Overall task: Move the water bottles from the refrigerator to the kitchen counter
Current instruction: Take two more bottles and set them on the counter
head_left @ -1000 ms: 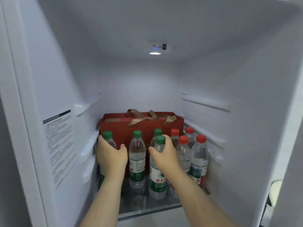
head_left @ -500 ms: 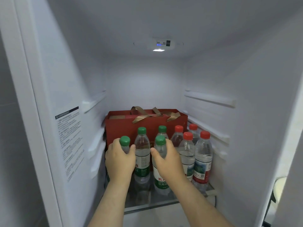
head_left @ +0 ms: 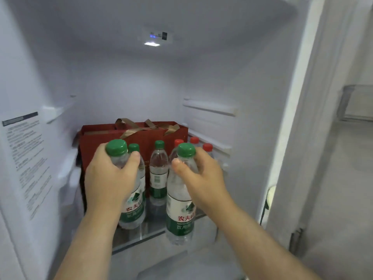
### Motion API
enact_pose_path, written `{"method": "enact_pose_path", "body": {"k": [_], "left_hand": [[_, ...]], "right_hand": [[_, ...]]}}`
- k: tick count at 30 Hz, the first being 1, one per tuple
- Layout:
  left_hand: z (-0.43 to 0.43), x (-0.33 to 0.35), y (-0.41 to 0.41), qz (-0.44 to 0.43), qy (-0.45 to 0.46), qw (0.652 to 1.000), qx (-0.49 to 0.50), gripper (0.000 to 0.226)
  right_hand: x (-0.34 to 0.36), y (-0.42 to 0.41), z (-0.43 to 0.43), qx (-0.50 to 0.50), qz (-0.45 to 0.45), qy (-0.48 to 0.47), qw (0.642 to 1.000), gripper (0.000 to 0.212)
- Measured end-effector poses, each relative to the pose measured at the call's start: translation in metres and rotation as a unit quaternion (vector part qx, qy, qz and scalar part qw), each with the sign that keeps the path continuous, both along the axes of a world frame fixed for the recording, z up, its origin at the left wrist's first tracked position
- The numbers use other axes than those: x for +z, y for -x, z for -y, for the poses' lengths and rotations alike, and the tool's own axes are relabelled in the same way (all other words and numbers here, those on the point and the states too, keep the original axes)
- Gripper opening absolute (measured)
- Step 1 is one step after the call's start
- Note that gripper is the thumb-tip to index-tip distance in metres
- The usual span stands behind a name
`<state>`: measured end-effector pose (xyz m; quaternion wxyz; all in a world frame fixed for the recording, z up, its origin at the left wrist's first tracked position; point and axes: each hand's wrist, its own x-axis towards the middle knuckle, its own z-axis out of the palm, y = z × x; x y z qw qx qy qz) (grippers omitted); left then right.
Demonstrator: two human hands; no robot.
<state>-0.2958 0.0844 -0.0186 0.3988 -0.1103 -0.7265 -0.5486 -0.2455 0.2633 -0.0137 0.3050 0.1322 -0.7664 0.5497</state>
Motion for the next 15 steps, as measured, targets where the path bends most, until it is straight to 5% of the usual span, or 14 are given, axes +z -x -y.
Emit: {"method": "enact_pose_path", "body": {"k": [15], "left_hand": [[-0.116,0.066,-0.159,-0.004,-0.027,0.935,-0.354,0.031]], "right_hand": [[0.067,-0.237,-0.110,-0.073,0.006,0.051,0.996,0.018]]}}
